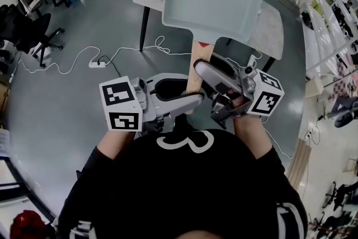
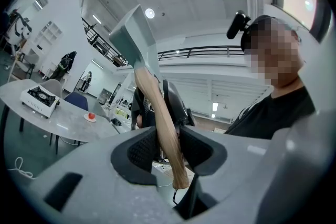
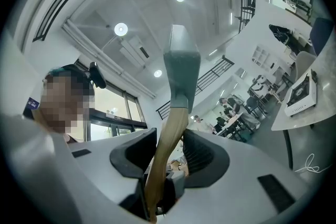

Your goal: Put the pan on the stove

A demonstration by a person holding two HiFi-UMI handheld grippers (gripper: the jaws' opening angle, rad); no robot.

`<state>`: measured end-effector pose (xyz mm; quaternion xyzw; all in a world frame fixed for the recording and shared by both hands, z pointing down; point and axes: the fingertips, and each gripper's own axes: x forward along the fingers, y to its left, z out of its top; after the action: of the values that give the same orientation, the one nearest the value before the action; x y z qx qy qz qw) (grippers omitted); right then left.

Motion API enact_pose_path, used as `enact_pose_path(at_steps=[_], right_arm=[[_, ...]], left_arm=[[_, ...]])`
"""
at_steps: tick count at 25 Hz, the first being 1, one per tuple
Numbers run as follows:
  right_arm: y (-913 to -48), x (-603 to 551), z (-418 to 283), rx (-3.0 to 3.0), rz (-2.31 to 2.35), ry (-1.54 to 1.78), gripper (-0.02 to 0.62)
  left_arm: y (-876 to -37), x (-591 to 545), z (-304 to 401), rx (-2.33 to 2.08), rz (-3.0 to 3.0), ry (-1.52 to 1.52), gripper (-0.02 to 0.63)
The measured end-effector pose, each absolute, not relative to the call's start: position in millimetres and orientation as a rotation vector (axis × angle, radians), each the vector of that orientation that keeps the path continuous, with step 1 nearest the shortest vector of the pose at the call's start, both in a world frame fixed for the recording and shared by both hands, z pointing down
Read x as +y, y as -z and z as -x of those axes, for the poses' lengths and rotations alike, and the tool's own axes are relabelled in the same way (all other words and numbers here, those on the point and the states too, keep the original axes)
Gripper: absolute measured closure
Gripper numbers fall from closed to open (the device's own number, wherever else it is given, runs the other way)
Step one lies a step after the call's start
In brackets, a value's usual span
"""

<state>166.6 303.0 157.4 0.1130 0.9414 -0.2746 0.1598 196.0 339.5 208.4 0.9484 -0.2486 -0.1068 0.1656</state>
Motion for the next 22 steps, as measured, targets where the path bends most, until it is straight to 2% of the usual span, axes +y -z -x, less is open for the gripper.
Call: enact_pose_path(at_steps=[9, 22], right_arm=[[-142, 243, -129, 2.689, -0.347, 0.828, 0.442], [-180, 185, -109, 2.686, -0.363, 0.859, 0.442]], left_arm=[[-192, 279, -160, -0.745, -2.652, 0.297, 0.462], [-229, 222, -141, -0.752, -2.623, 0.302, 0.463]])
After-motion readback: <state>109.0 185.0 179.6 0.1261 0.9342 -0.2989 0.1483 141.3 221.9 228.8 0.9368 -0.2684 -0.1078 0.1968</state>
